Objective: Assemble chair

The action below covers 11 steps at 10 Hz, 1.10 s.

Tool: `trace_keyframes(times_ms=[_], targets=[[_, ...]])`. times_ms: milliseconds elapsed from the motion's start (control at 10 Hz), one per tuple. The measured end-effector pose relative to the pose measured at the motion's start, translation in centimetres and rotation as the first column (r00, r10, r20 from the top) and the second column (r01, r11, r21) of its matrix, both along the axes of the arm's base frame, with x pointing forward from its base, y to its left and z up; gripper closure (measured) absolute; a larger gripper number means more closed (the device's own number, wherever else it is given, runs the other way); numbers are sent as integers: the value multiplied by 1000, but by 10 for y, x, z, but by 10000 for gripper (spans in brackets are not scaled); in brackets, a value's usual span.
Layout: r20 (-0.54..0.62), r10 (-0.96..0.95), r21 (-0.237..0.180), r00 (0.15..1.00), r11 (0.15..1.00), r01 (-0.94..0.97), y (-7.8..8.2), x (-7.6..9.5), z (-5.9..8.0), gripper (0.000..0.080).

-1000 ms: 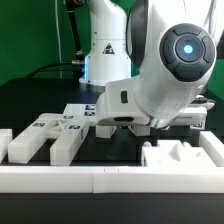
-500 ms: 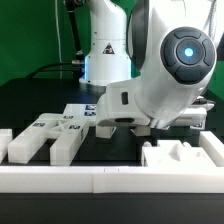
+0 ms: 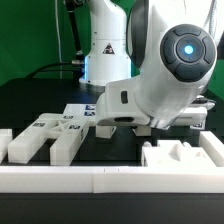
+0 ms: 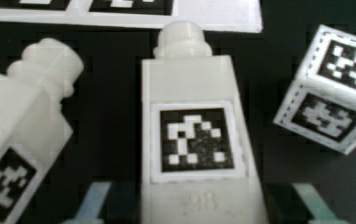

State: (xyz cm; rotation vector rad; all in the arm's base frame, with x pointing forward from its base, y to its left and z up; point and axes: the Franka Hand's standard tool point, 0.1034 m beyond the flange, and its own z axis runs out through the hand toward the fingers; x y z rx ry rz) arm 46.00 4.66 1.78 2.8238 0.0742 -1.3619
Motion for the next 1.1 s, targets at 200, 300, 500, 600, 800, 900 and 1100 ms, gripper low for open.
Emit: trace_keyframes(times_ms=[200,300,500,600,800,900,1100], targets=[[-1,-3,4,1000,1000,3,0,20,23,504],[15,-2,6,1000,1000,2,1,32,33,504],[32,-2,7,999,1000,2,1,40,41,504],[59,-3,8,998,1000,2,2,43,39,504],[139,-4,12,990,1000,2,3,54,35,504],[205,-6,17,979,1000,2,2,59,39,504],[315,-13,25,949,1000,5,0,72,59,504]])
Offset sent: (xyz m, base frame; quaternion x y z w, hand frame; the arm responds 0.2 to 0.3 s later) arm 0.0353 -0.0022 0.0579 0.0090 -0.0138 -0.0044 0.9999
